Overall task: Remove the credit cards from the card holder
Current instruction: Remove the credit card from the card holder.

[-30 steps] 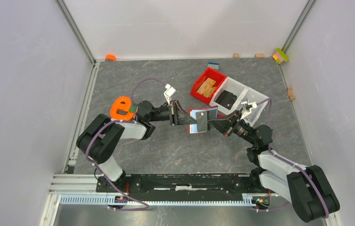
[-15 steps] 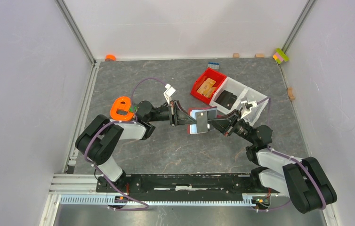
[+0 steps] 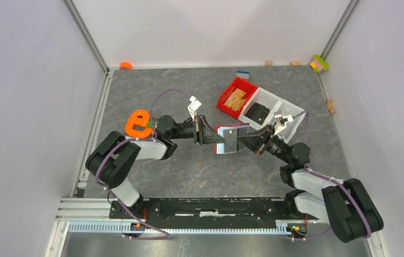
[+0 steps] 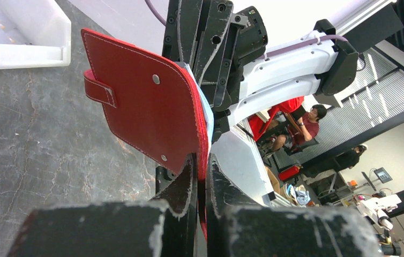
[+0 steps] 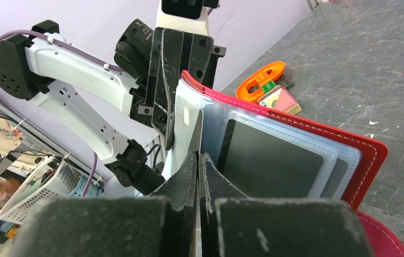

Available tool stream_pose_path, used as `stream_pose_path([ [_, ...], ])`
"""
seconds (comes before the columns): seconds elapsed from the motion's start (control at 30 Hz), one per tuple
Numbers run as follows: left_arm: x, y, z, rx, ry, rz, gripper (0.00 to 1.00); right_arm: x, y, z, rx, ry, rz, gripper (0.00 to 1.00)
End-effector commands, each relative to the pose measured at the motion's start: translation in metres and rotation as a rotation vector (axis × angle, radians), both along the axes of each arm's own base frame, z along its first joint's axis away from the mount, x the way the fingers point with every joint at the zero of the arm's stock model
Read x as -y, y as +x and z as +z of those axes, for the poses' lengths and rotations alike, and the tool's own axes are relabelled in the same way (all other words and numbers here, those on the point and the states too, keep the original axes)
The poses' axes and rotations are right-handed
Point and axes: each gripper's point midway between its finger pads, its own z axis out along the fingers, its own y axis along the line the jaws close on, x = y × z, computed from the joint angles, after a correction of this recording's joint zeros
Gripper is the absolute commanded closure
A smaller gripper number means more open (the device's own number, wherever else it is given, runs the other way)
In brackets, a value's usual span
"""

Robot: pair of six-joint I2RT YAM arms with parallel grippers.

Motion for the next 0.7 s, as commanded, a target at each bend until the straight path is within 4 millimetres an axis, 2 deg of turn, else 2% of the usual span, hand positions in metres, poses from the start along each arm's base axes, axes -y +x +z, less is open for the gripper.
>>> stream_pose_path([
  [0.0,-0.003,-0.005,0.026,0.095,-0.058,0.006,0.98,0.0,0.003,0.01,0.055,-0.008,-0.016,1.0],
  [0.33,-0.005,-0.001,0.022,0.119,-0.013,0.067,0.98,0.026,0.03,-0.008,0.029,-0.109,-0.244,1.0],
  [0.67,-0.01,0.013,0.012,0.128,0.055,0.168,0.98,0.045,0.04,-0.015,-0.007,-0.113,-0.345,1.0],
])
